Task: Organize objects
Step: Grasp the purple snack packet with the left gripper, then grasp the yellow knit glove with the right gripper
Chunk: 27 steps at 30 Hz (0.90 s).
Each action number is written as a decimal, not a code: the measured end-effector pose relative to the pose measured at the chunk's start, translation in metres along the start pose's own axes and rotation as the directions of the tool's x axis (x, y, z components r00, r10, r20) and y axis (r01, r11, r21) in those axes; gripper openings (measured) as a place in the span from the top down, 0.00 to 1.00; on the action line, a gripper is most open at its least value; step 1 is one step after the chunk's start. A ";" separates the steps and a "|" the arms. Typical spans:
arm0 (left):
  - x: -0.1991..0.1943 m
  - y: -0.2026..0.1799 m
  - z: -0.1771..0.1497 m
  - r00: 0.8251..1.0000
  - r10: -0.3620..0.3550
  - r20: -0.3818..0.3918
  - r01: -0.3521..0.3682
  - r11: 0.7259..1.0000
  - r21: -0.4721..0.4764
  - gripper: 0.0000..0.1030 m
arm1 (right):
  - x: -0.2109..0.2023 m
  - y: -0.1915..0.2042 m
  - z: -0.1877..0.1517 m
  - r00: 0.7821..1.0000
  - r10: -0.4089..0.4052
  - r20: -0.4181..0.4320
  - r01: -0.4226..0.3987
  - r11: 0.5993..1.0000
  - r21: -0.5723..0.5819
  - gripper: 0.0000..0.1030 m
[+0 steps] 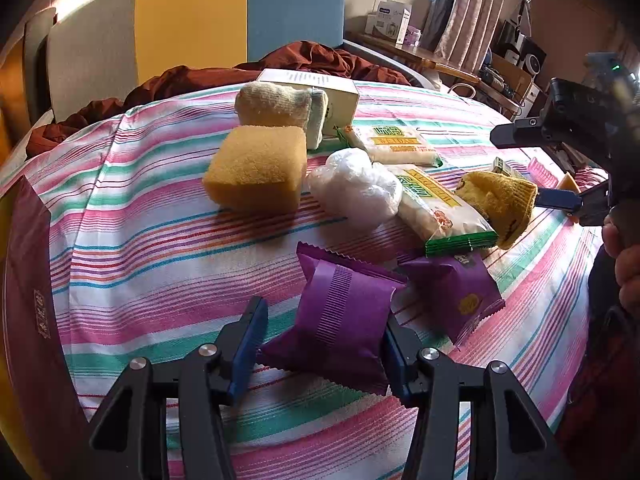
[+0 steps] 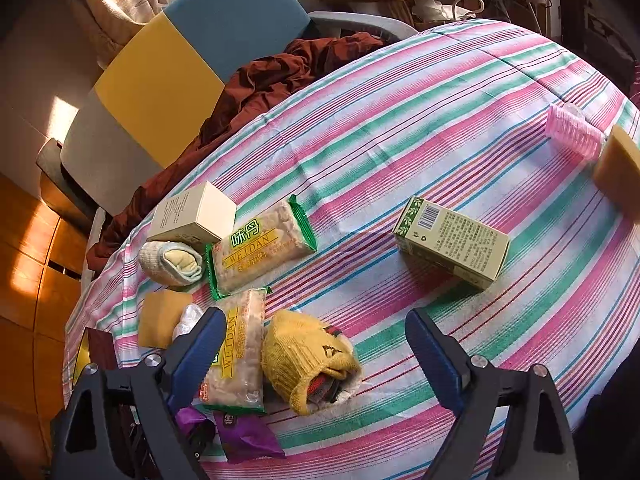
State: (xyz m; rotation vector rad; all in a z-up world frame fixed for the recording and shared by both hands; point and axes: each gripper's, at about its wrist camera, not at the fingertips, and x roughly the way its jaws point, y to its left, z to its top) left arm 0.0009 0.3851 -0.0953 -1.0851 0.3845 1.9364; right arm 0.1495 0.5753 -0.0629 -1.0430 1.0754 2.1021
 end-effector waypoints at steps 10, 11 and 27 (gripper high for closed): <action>-0.001 0.002 -0.001 1.000 -0.007 0.010 0.008 1.000 -0.016 0.46 | 0.018 0.004 -0.006 0.995 -0.032 -0.099 0.029 0.999 -0.038 0.41; -0.001 0.002 -0.001 1.000 -0.007 0.010 0.007 1.000 -0.015 0.46 | 0.021 0.004 -0.007 0.993 -0.036 -0.114 0.031 0.999 -0.044 0.43; -0.020 0.005 -0.011 1.000 0.021 0.000 -0.021 0.999 -0.039 0.50 | 0.003 0.013 -0.001 0.995 -0.094 0.020 0.095 0.989 -0.111 0.72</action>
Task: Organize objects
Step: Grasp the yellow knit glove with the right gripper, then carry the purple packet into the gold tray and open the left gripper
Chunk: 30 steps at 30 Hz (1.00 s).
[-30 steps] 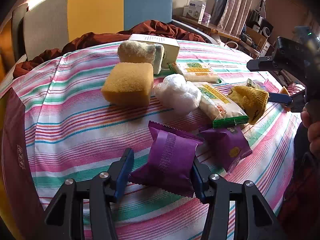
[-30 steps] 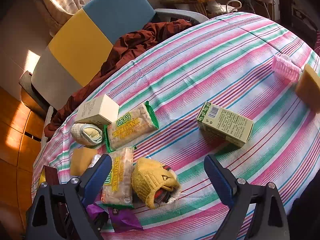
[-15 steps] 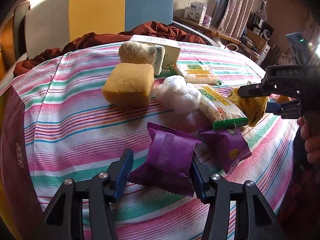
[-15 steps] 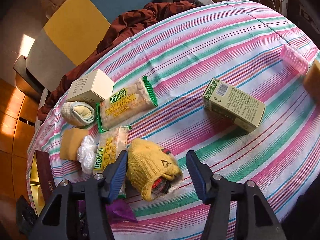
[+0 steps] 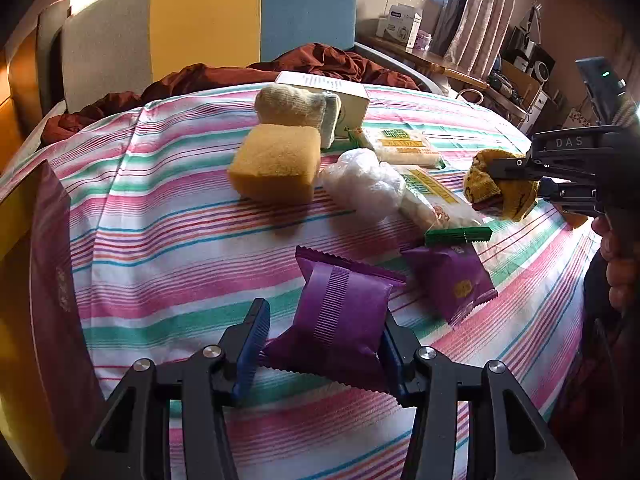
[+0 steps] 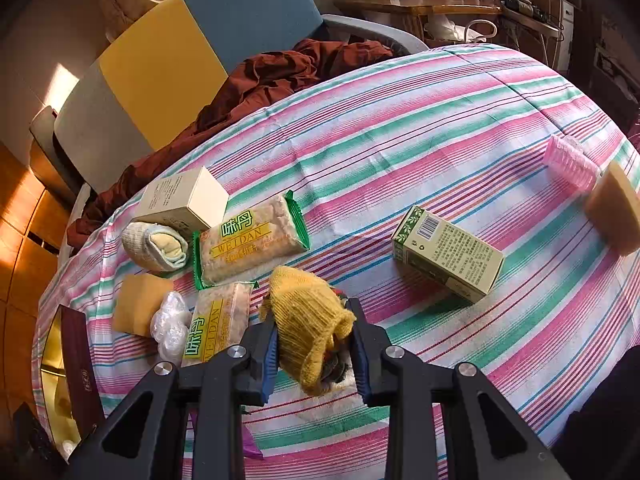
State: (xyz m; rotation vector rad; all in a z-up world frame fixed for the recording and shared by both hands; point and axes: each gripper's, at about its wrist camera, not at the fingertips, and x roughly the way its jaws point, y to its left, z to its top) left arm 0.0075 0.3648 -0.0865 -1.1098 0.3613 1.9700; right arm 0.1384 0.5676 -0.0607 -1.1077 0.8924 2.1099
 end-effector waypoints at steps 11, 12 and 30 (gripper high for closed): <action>-0.063 0.013 -0.015 0.997 -0.011 0.074 0.012 1.000 -0.017 0.49 | 0.006 0.005 -0.006 0.999 -0.033 -0.029 0.032 0.999 -0.043 0.71; -0.069 0.017 -0.016 0.997 -0.003 0.082 0.005 1.000 -0.021 0.49 | 0.007 0.007 -0.005 0.999 -0.037 -0.029 0.036 0.998 -0.048 0.71; -0.162 0.246 -0.045 0.929 0.366 0.050 -0.324 0.873 -0.366 0.49 | 0.009 0.019 -0.010 0.994 -0.105 -0.019 0.102 0.987 -0.120 0.71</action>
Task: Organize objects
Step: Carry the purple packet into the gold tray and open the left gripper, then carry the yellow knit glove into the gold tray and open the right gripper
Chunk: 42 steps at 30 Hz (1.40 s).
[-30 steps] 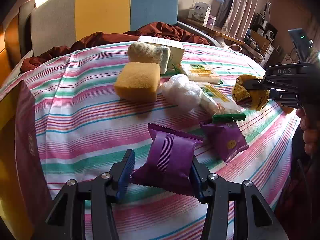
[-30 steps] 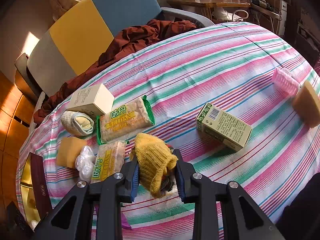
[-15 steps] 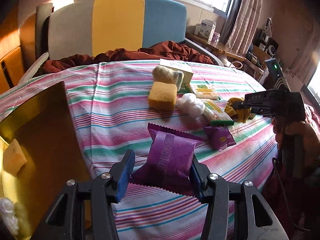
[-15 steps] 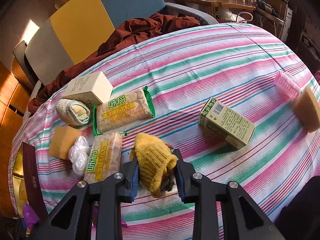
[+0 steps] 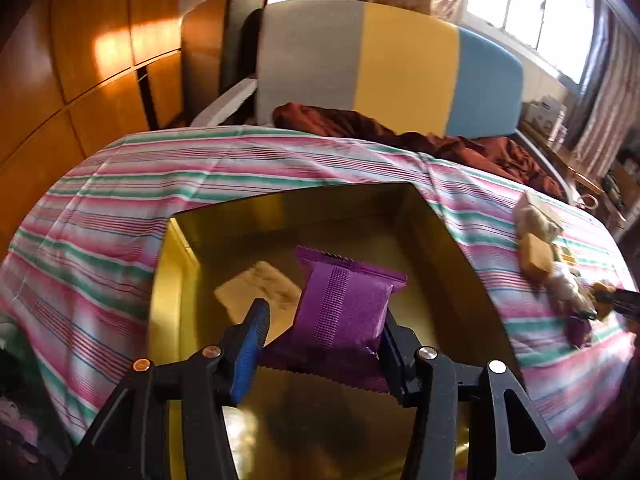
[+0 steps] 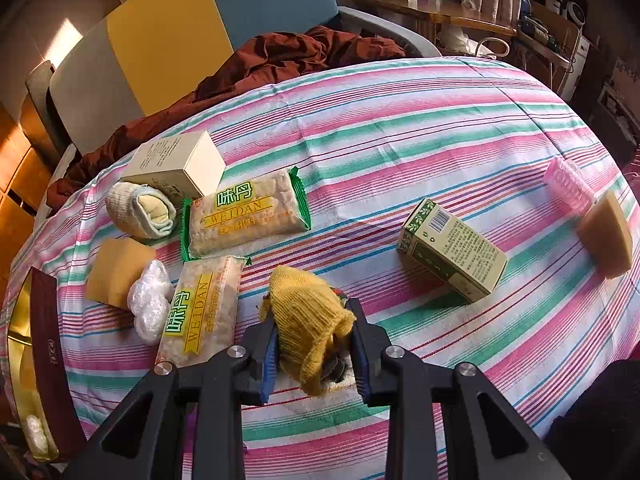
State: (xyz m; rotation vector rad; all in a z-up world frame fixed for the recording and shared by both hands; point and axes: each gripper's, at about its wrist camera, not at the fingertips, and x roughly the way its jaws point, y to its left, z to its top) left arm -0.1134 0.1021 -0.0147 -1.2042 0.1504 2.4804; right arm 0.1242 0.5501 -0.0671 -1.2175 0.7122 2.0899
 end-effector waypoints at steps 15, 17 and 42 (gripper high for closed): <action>0.078 0.064 0.022 0.983 0.132 -0.123 -0.145 0.985 -0.098 0.47 | 0.002 0.006 0.000 0.999 -0.046 0.012 0.046 0.998 -0.038 0.71; 0.078 0.064 0.021 0.983 0.135 -0.127 -0.148 0.984 -0.097 0.46 | 0.001 0.006 0.000 0.999 -0.049 0.014 0.049 0.998 -0.038 0.71; -0.066 0.004 -0.048 0.986 0.040 0.162 -0.033 0.999 -0.044 0.41 | -0.061 0.043 -0.007 0.970 -0.005 0.241 0.029 0.995 -0.095 0.71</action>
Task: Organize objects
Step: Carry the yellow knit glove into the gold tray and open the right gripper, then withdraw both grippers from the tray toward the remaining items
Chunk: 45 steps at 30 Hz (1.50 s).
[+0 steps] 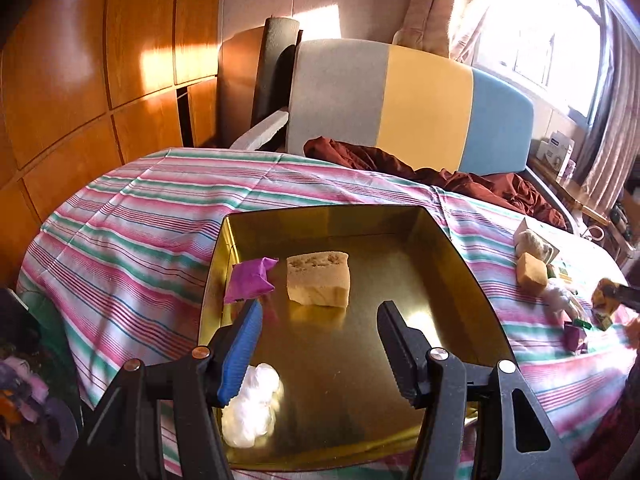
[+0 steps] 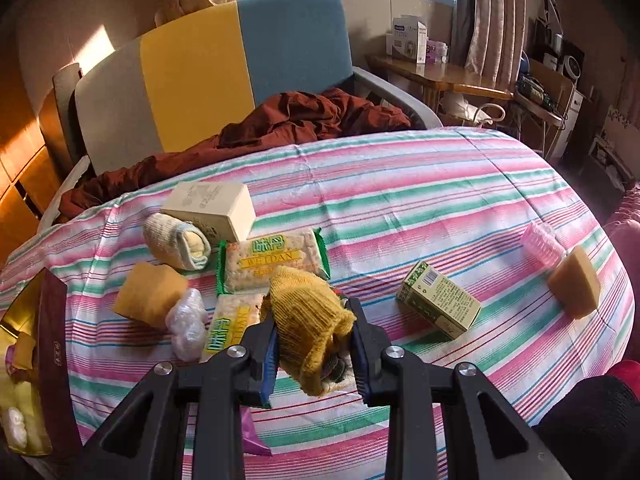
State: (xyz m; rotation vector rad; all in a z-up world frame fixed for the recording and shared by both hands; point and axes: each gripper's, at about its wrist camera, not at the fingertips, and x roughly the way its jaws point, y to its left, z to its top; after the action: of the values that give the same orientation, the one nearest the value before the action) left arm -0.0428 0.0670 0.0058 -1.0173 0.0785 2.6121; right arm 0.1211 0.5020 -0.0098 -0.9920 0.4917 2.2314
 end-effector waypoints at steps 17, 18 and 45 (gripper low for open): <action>-0.022 0.066 -0.020 0.998 0.058 0.005 -0.057 0.988 -0.145 0.40 | -0.039 0.265 -0.057 0.814 0.526 -0.246 -0.580 0.754 -0.308 0.71; -0.023 0.071 -0.021 0.998 0.066 0.005 -0.065 0.986 -0.154 0.39 | -0.037 0.281 -0.064 0.796 0.536 -0.282 -0.604 0.732 -0.314 0.71; -0.018 0.060 -0.029 0.999 0.048 -0.023 -0.051 0.991 -0.121 0.37 | -0.038 0.306 -0.096 0.833 0.479 -0.276 -0.552 0.734 -0.395 0.19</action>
State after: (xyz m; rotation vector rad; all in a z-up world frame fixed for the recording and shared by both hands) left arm -0.0309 0.0001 -0.0081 -1.0959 -0.0520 2.6796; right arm -0.0185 0.2112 -0.0192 -1.4204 0.3321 2.8791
